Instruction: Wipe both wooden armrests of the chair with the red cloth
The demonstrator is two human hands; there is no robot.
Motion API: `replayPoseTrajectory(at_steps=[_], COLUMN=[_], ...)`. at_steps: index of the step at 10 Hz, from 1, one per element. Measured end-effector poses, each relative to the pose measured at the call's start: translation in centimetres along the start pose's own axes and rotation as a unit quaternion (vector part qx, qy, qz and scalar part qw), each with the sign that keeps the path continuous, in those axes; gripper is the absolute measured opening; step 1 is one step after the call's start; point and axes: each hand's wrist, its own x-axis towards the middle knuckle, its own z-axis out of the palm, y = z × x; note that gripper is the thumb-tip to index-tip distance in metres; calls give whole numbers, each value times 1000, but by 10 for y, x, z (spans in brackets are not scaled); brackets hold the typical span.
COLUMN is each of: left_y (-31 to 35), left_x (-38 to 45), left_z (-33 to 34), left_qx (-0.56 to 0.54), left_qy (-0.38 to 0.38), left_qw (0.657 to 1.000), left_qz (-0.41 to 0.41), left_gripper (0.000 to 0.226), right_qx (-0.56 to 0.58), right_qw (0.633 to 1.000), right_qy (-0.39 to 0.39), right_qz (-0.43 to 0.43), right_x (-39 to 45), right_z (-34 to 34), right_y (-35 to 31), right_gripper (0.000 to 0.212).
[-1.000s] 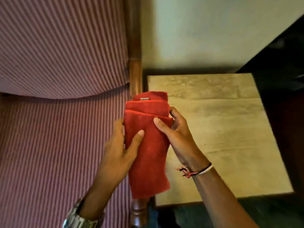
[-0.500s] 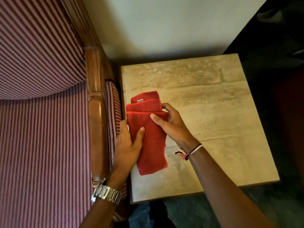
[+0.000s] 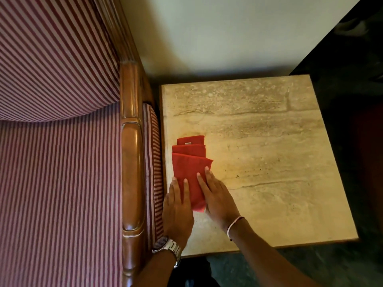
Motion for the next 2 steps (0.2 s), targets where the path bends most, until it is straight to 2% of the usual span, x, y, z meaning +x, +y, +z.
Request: replayPoseTrajectory(at_steps=[2], left_y=[4], left_x=[12], left_z=[-40], left_qx=[16], left_qy=[-105], left_qw=[994], left_qz=[-21], left_gripper=[86], right_qx=[-39], right_qw=[991], right_qy=[-121], right_qz=[35], right_x=[19], right_z=[-38], right_y=[-16], right_gripper=[95])
